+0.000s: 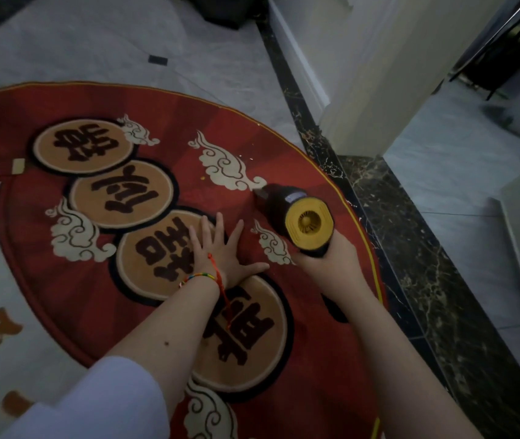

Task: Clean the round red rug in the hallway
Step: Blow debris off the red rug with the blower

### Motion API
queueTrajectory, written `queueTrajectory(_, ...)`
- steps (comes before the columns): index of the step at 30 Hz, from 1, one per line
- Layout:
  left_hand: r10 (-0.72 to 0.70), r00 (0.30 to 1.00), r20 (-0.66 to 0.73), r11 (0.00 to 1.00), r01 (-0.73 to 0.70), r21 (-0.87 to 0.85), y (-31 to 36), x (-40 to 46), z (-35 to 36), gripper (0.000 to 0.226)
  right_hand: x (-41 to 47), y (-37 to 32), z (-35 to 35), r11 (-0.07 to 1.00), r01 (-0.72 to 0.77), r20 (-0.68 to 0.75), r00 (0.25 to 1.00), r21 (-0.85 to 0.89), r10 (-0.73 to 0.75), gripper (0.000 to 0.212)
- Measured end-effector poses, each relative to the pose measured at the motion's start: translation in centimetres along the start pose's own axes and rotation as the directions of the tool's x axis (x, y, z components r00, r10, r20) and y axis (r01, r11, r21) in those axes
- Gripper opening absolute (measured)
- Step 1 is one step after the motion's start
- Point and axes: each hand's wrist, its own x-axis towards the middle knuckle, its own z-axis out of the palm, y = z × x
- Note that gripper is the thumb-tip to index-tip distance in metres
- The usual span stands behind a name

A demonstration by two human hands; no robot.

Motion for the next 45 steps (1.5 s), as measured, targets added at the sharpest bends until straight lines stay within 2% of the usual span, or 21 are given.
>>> queueTrajectory(3,-0.004,1.0,-0.014,1.0,0.003,-0.026,0.0,0.0,0.0,0.109,-2.0,1.1,-0.7,1.0,0.006,-0.017,1.0,0.02,-0.005,0.029)
queueTrajectory(10,-0.022,1.0,0.021,0.999,0.022,0.023,0.1,0.1,-0.1,0.11,2.3,-0.5,0.8,1.0,-0.006,-0.012,1.0,0.004,0.006,0.02)
queueTrajectory(16,-0.003,1.0,0.012,1.0,0.003,-0.025,0.0,0.0,-0.2,0.109,-1.2,2.0,-0.7,1.0,-0.001,-0.032,1.0,-0.006,0.001,0.033)
queueTrajectory(19,-0.01,0.998,0.056,1.0,0.01,-0.013,0.0,0.3,-0.4,0.107,0.5,0.6,-0.5,0.998,0.05,0.017,0.999,-0.04,-0.049,0.023)
queueTrajectory(21,-0.006,0.998,0.063,0.997,0.011,-0.073,-0.2,0.4,-0.5,0.098,1.7,-1.2,0.2,0.997,0.079,0.064,0.995,-0.024,-0.078,0.025)
queueTrajectory(23,-0.013,1.0,-0.028,0.989,0.009,-0.15,-0.7,0.5,-0.5,0.086,2.0,-2.1,0.8,0.994,0.111,0.085,0.99,0.001,-0.111,0.029)
queueTrajectory(25,-0.049,0.984,-0.173,0.992,0.027,-0.126,-2.2,0.5,-0.8,0.077,1.1,-2.2,1.0,0.992,0.123,0.096,0.988,0.018,-0.124,0.03)
queueTrajectory(27,-0.08,0.972,-0.22,0.994,0.062,-0.089,-4.0,0.7,-1.1,0.076,0.0,-1.6,1.1,0.987,0.158,0.105,0.982,0.025,-0.16,0.028)
queueTrajectory(33,-0.13,0.99,-0.048,0.991,0.128,-0.042,-5.6,1.2,-1.3,0.089,2.6,-4.5,3.1,0.983,0.18,0.154,0.971,0.034,-0.183,0.027)
queueTrajectory(40,-0.121,0.992,-0.044,0.993,0.121,-0.012,-5.7,1.0,-1.2,0.089,1.3,-4.5,3.1,0.98,0.185,0.176,0.965,0.076,-0.196,0.03)
queueTrajectory(45,-0.122,0.992,-0.03,0.993,0.121,-0.013,-5.7,1.1,-1.3,0.089,2.6,-5.2,3.7,0.981,0.194,0.164,0.967,0.024,-0.195,0.027)
